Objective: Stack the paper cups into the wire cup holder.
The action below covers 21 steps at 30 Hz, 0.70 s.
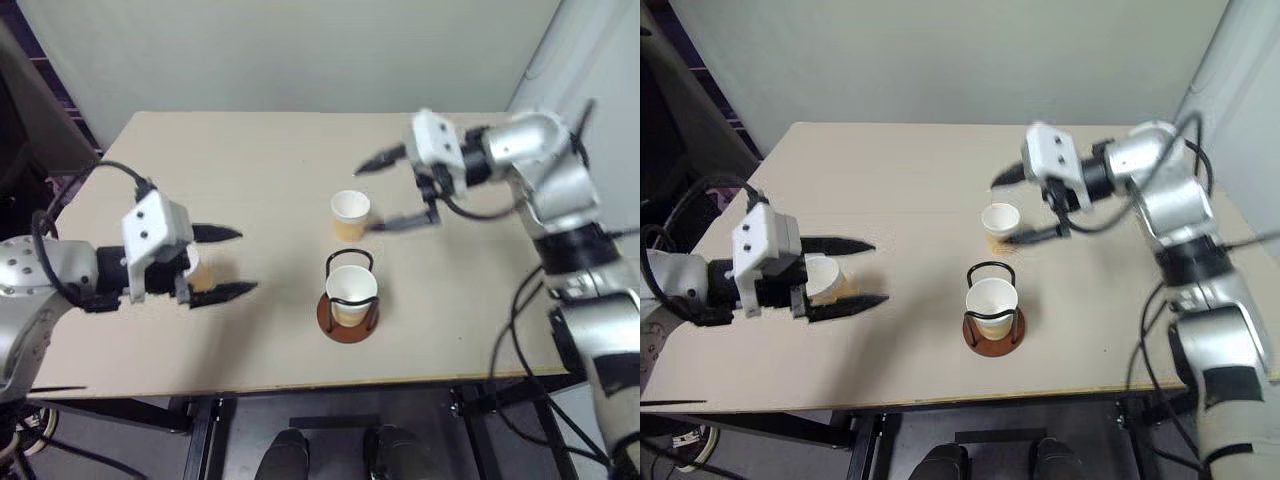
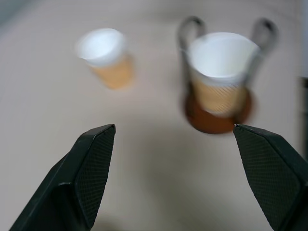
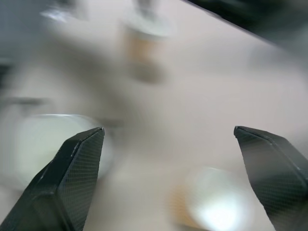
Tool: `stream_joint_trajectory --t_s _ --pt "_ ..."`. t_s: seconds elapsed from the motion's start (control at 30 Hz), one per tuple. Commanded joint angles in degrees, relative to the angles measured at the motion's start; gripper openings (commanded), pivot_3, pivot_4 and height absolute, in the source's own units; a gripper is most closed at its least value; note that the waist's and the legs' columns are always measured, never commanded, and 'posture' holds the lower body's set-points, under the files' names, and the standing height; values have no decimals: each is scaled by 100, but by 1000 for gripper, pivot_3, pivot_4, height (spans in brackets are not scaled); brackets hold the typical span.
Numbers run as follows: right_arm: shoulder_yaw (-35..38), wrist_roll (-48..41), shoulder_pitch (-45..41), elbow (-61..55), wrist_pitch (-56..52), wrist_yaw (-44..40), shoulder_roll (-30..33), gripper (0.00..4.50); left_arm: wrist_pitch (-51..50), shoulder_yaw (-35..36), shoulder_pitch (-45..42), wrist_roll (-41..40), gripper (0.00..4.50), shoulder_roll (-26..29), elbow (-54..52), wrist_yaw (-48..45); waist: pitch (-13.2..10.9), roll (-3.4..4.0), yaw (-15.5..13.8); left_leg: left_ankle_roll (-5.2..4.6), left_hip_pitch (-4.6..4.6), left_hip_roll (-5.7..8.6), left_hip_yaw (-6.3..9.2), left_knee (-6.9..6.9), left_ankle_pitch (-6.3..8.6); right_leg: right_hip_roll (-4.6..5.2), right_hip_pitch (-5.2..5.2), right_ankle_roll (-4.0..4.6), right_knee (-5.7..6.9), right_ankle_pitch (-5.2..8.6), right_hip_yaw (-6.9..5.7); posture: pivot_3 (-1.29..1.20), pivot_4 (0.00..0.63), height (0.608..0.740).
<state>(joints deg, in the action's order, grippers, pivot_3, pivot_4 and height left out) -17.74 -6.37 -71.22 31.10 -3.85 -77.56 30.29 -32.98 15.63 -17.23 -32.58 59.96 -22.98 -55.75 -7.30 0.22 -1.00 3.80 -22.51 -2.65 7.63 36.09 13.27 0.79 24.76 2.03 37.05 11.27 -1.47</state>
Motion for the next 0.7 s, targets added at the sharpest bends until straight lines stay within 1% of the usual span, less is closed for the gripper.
stream_joint_trajectory --t_s 0.03,0.07,0.13,0.2,0.3,0.37,0.4,0.47,0.53,0.63,0.67,0.7 --pt "-270 750 -444 1732 1082 544 -513 4486 -25 -430 -303 458 4213 -196 152 520 -1 1 -17 0 2 -1 0 -4 0 0 1 2 3 1 -1 0 150 740" --pt "-287 886 -557 2104 1277 658 -635 4486 -33 -530 -337 531 4213 -243 150 583 -2 4 -23 2 0 -2 0 -5 1 0 4 3 3 1 -1 0 150 740" --pt "-414 1225 -720 2798 1630 874 -855 4486 -181 -838 -588 747 4213 -529 231 984 -3 4 -61 10 -19 -1 -2 -5 7 1 15 1 -1 0 -1 0 150 740" --pt "-454 1461 -824 3243 1867 1005 -987 4486 -291 -1005 -765 860 4213 -749 274 1219 -2 4 -88 12 -58 2 -3 3 11 1 47 -44 -3 -27 -2 0 150 740" --pt "-503 1783 -906 3647 2051 1220 -1097 4486 -381 -1137 -876 964 4213 -947 212 1389 -2 4 -90 28 -99 -3 -13 6 15 1 83 -61 -2 -38 -4 0 150 740" --pt "-548 1979 -917 3836 2064 1286 -1153 4486 -428 -1205 -963 1014 4213 -1069 209 1485 -2 4 -91 73 -107 -7 -17 5 0 -3 85 -65 -4 -40 -7 0 150 740" --pt "-577 2073 -908 3894 2082 1303 -1168 4486 -455 -1220 -977 1013 4213 -1110 176 1504 -2 3 -93 74 -108 -8 -20 5 2 -3 84 -65 -8 -40 -6 0 150 740" --pt "-604 2256 -906 3992 2081 1541 -1239 4110 -495 -1243 -1012 1003 4213 -1168 101 1506 -2 3 -93 71 -111 -8 -26 7 5 -3 84 -66 -12 -40 -6 0 150 740" --pt "-559 2322 -898 4028 2142 1533 -1292 3529 -508 -1222 -995 987 4213 -1169 51 1477 -2 3 -93 69 -112 -8 -31 9 7 -2 85 -67 -15 -40 -5 0 150 740" --pt "-479 2365 -894 4050 2180 1498 -1336 2427 -467 -1179 -956 1000 4213 -1118 68 1413 -2 3 -91 69 -112 -10 -32 9 8 -3 87 -67 -13 -41 -5 0 150 740" --pt "-460 2376 -895 4054 2184 1504 -1343 1989 -442 -1171 -950 1010 4213 -1098 84 1385 -2 3 -91 68 -111 -11 -31 9 8 -3 88 -67 -12 -41 -5 0 150 740" --pt "-444 2378 -896 4054 2191 1506 -1346 1683 -425 -1159 -942 1014 4213 -1082 90 1362 -2 3 -90 68 -111 -11 -31 8 8 -3 88 -68 -12 -41 -5 0 150 740"
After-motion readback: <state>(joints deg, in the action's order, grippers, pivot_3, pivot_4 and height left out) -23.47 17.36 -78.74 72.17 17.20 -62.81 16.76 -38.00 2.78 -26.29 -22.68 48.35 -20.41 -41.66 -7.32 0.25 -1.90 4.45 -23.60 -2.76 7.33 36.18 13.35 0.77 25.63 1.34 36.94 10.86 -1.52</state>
